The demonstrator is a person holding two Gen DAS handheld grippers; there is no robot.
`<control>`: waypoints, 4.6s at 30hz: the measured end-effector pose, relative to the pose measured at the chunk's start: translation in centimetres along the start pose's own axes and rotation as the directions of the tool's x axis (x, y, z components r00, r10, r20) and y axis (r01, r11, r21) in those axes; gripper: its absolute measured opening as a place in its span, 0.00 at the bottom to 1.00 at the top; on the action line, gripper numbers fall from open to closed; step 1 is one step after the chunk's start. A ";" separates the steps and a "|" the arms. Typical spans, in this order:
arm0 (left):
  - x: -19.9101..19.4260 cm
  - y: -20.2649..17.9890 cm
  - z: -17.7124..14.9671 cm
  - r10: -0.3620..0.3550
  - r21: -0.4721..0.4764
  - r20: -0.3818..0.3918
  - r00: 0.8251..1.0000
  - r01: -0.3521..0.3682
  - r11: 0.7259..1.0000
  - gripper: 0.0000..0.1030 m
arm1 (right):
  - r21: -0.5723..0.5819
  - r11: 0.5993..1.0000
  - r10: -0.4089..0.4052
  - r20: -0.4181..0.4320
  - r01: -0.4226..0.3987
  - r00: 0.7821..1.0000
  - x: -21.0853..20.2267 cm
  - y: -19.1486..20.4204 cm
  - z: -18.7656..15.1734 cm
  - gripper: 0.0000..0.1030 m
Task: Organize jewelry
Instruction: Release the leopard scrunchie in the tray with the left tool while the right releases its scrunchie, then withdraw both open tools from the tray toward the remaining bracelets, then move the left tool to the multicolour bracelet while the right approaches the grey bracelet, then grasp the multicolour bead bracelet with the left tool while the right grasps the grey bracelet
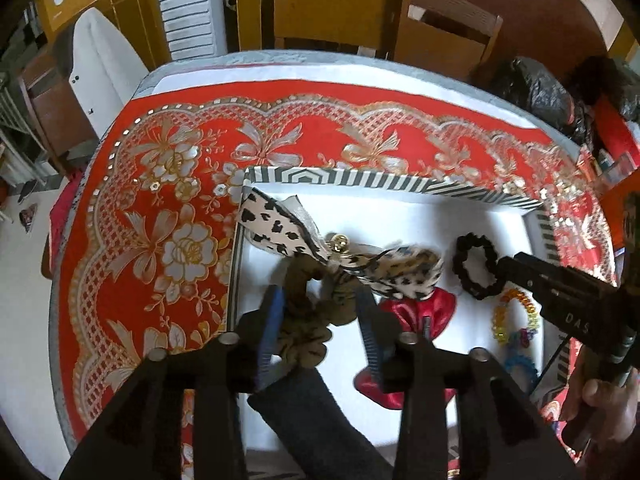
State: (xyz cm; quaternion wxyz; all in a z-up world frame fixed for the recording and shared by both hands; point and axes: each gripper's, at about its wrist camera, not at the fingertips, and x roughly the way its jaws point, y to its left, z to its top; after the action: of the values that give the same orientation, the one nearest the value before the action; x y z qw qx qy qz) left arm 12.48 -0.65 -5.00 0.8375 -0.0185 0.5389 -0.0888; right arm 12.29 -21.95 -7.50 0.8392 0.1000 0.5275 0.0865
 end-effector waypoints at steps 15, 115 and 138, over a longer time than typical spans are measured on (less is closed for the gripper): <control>-6.0 -1.6 -2.8 0.020 0.015 0.084 0.996 -0.021 1.000 0.33 | -0.021 0.999 0.036 0.121 -0.033 0.992 -9.3 2.3 -3.5 0.49; -1.5 -11.9 -19.9 -0.084 0.224 -0.178 0.981 0.123 0.967 0.12 | -0.019 0.999 -0.041 0.046 0.042 0.998 -18.2 -1.3 -23.2 0.58; -3.8 -7.6 -18.7 -0.112 0.127 -0.142 0.984 0.130 0.983 0.00 | -0.209 0.977 -0.063 -0.095 0.042 0.993 -8.8 2.5 -21.1 0.30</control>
State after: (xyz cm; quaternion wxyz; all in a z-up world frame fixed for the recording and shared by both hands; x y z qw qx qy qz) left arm -7.01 -6.30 -8.47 0.7917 0.0117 0.5846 -0.1770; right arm -10.63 -20.12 -8.14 0.8194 -0.0063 0.5598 0.1235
